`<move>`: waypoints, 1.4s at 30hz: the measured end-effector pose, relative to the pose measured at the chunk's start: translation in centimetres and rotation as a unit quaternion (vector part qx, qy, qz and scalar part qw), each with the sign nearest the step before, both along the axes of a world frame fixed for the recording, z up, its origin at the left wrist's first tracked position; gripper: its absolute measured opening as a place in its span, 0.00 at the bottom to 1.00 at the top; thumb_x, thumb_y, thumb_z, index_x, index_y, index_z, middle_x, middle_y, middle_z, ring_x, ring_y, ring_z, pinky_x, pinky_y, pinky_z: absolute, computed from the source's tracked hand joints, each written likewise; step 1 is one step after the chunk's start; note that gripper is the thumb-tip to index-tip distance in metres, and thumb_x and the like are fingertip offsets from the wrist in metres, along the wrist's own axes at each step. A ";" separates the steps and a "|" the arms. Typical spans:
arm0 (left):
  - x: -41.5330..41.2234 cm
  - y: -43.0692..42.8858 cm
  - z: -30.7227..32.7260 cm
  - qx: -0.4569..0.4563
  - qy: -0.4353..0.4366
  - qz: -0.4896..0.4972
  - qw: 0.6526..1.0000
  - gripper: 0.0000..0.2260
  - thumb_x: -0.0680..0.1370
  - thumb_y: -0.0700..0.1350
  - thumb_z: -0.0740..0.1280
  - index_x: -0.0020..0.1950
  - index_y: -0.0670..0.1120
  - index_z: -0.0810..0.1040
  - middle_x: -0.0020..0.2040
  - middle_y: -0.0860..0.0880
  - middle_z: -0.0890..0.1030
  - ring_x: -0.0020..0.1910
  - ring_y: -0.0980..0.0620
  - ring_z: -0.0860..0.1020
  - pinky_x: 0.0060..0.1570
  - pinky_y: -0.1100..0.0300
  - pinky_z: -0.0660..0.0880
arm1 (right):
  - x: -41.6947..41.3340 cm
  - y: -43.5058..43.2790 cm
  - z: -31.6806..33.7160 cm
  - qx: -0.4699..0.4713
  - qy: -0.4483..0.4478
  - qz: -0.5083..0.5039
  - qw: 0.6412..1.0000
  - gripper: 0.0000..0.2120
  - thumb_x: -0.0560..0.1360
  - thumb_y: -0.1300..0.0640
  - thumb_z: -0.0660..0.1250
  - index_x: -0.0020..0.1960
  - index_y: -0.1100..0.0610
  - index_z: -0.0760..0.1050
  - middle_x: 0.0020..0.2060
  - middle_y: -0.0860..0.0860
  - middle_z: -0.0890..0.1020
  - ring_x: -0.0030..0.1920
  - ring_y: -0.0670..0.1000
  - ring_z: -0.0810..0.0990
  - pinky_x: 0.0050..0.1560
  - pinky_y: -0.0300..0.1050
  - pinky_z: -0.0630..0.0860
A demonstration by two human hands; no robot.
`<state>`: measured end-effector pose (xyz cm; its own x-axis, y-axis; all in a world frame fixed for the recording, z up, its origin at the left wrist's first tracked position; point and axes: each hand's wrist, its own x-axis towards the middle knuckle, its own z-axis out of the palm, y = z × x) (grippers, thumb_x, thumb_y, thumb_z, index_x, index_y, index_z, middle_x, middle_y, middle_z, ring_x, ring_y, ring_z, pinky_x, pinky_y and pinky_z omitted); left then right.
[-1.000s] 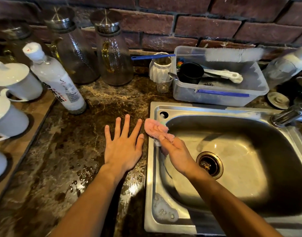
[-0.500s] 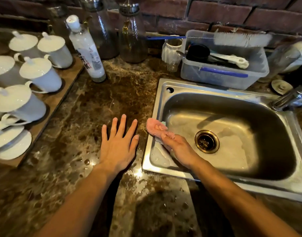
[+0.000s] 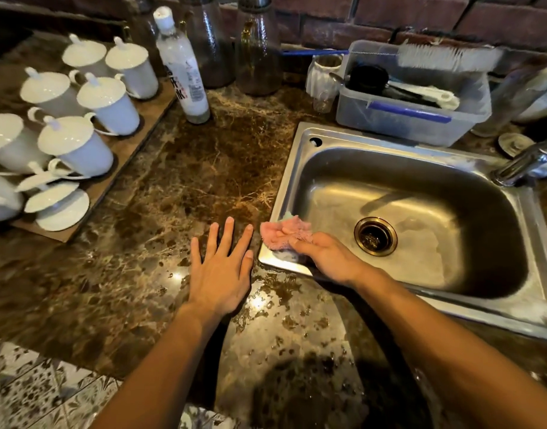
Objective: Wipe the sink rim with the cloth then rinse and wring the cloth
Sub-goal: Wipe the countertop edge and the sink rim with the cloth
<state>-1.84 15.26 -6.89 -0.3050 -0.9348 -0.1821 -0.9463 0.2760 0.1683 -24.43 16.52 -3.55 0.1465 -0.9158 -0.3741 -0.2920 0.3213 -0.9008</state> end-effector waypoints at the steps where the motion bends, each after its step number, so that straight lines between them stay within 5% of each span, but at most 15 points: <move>1: 0.0 -0.1 0.0 -0.002 0.003 0.000 1.000 0.26 0.82 0.59 0.39 0.81 0.62 0.45 0.83 0.53 0.44 0.82 0.47 0.42 0.77 0.38 0.41 | -0.1 0.0 0.1 0.000 0.004 0.005 1.000 0.14 0.81 0.53 0.64 0.49 0.38 0.85 0.51 0.32 0.85 0.56 0.36 0.81 0.65 0.36 0.71; 6: 0.0 0.2 -0.4 -0.018 0.008 0.005 1.000 0.25 0.82 0.59 0.39 0.81 0.62 0.45 0.83 0.53 0.44 0.82 0.48 0.42 0.77 0.38 0.41 | -0.4 0.4 -0.2 -0.007 0.028 0.015 0.999 0.13 0.81 0.50 0.63 0.61 0.48 0.83 0.59 0.43 0.84 0.59 0.43 0.80 0.63 0.37 0.71; 9: -0.1 0.3 -0.6 -0.021 0.005 0.007 1.000 0.25 0.82 0.59 0.38 0.81 0.62 0.45 0.83 0.54 0.43 0.81 0.48 0.41 0.77 0.38 0.41 | -0.4 0.3 0.1 -0.005 0.037 0.019 0.999 0.11 0.82 0.52 0.64 0.57 0.46 0.84 0.54 0.39 0.84 0.53 0.35 0.79 0.57 0.30 0.71; 12: -0.2 0.3 -0.6 -0.023 -0.003 0.012 1.000 0.25 0.82 0.59 0.38 0.81 0.61 0.44 0.83 0.53 0.43 0.81 0.48 0.41 0.77 0.38 0.41 | -0.5 0.4 0.3 -0.009 0.062 0.030 0.998 0.11 0.81 0.52 0.64 0.54 0.49 0.86 0.53 0.45 0.86 0.50 0.43 0.81 0.54 0.41 0.74; 16: -0.4 0.3 -0.6 -0.011 -0.021 0.018 1.000 0.26 0.80 0.60 0.34 0.80 0.62 0.39 0.82 0.53 0.38 0.81 0.49 0.37 0.78 0.39 0.39 | -0.6 0.4 0.4 -0.003 0.072 0.077 0.994 0.12 0.81 0.50 0.64 0.44 0.39 0.83 0.39 0.29 0.83 0.41 0.31 0.79 0.45 0.28 0.72; 20: -0.5 0.3 -0.4 -0.011 -0.014 0.020 1.000 0.26 0.81 0.60 0.35 0.80 0.62 0.40 0.82 0.53 0.39 0.81 0.48 0.38 0.78 0.39 0.40 | -0.8 0.0 0.0 0.007 0.093 0.079 0.992 0.23 0.72 0.37 0.62 0.48 0.55 0.85 0.48 0.51 0.86 0.46 0.54 0.82 0.52 0.55 0.80; 23: -0.5 0.3 -0.3 -0.011 -0.017 0.017 1.000 0.26 0.81 0.60 0.36 0.80 0.62 0.40 0.82 0.53 0.39 0.81 0.49 0.39 0.78 0.39 0.39 | -1.7 -0.2 0.0 -0.005 0.070 0.074 0.995 0.16 0.78 0.50 0.66 0.34 0.55 0.81 0.31 0.42 0.82 0.31 0.46 0.77 0.39 0.47 0.74; 25: -0.4 0.3 -0.3 -0.006 -0.015 0.014 1.000 0.26 0.81 0.60 0.35 0.80 0.62 0.41 0.82 0.53 0.40 0.81 0.48 0.40 0.78 0.39 0.39 | -2.2 -0.2 0.4 -0.005 0.055 0.063 0.996 0.21 0.78 0.56 0.67 0.26 0.51 0.75 0.23 0.41 0.75 0.26 0.42 0.70 0.35 0.42 0.68; 36: -1.0 0.8 3.3 0.073 0.093 0.026 0.993 0.26 0.83 0.59 0.44 0.81 0.57 0.54 0.83 0.53 0.49 0.81 0.51 0.46 0.78 0.45 0.43 | -7.4 2.2 1.3 0.053 0.024 0.077 0.995 0.22 0.74 0.59 0.66 0.21 0.49 0.76 0.24 0.43 0.79 0.28 0.41 0.72 0.34 0.35 0.65; 42: -3.7 1.8 4.6 0.047 0.156 -0.007 0.987 0.22 0.85 0.55 0.50 0.80 0.55 0.60 0.81 0.54 0.54 0.81 0.53 0.51 0.79 0.46 0.49 | -13.4 3.3 3.1 0.102 0.095 0.162 0.977 0.18 0.76 0.64 0.65 0.29 0.53 0.80 0.28 0.44 0.82 0.32 0.43 0.80 0.39 0.33 0.71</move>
<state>-5.59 17.10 -2.30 -0.3732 -0.9132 -0.1635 -0.8404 0.2581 0.4765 -37.80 19.83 -0.44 0.3270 -0.7357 -0.5932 -0.5636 0.3520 -0.7473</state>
